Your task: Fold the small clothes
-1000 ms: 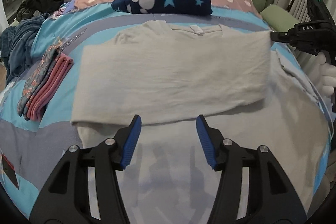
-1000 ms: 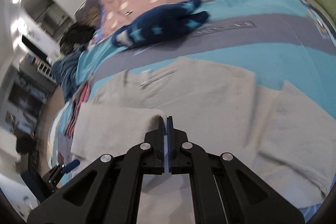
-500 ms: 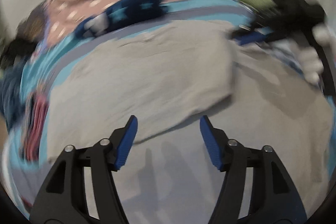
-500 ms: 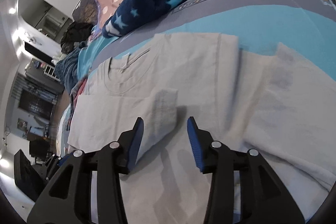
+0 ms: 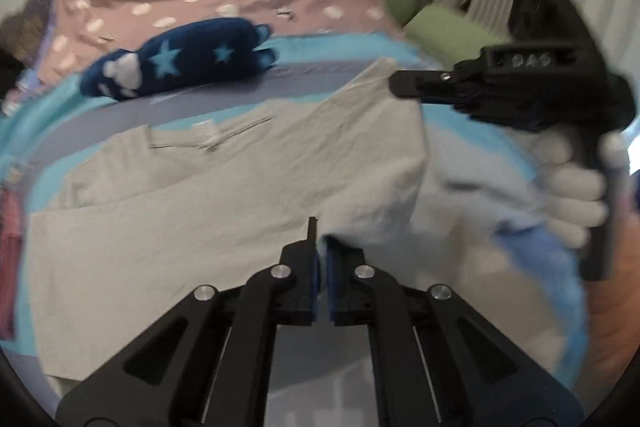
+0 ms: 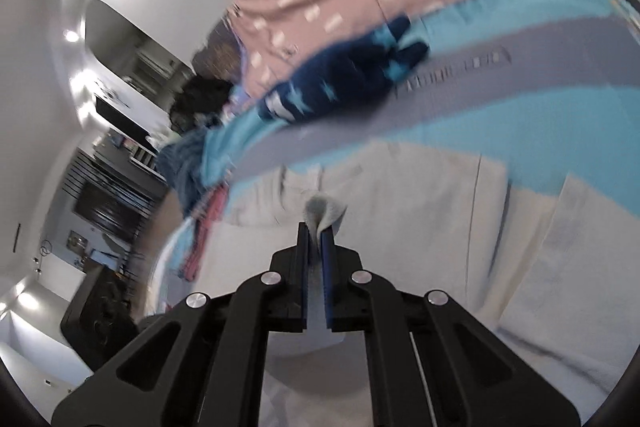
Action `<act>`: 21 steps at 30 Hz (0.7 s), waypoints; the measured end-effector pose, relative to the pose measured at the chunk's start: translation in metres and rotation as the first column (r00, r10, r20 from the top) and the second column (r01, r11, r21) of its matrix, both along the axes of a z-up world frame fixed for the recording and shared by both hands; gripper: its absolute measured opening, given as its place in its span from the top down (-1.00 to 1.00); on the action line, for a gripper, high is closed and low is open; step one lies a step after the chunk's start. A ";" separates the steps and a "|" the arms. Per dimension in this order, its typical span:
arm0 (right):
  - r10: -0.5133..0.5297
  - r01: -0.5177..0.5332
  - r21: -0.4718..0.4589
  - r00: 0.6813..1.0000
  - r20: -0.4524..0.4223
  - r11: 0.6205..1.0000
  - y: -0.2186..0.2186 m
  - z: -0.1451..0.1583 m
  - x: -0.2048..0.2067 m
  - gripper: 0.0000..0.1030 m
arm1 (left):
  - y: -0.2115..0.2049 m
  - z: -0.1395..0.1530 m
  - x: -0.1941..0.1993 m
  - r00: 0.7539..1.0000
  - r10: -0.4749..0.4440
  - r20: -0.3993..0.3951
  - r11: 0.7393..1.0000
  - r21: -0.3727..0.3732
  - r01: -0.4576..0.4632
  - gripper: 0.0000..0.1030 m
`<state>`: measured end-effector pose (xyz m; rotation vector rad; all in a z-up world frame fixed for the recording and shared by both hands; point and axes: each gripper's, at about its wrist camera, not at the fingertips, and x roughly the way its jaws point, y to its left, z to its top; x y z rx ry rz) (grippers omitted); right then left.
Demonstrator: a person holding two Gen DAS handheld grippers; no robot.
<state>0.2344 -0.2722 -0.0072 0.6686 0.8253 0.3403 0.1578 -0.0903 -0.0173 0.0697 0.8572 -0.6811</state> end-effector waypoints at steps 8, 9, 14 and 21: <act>-0.150 0.109 -0.198 0.967 -0.208 0.974 -0.024 -0.048 0.008 0.49 | -0.032 -0.044 -0.007 0.997 -0.035 -0.071 0.995 0.090 0.042 0.37; -0.154 0.108 -0.205 0.963 -0.220 0.973 -0.026 -0.055 0.005 0.49 | -0.033 -0.046 -0.012 0.997 -0.041 -0.061 0.993 0.105 0.047 0.31; -0.097 0.056 -0.177 0.967 -0.234 0.983 -0.028 -0.065 -0.018 0.40 | 0.006 -0.029 -0.026 0.997 0.047 0.061 0.986 0.154 -0.056 -0.05; 0.119 -0.126 -0.531 0.992 -0.047 0.838 0.061 -0.025 -0.079 -0.20 | 0.123 -0.011 -0.037 0.917 0.345 0.199 0.891 0.238 -0.387 -0.26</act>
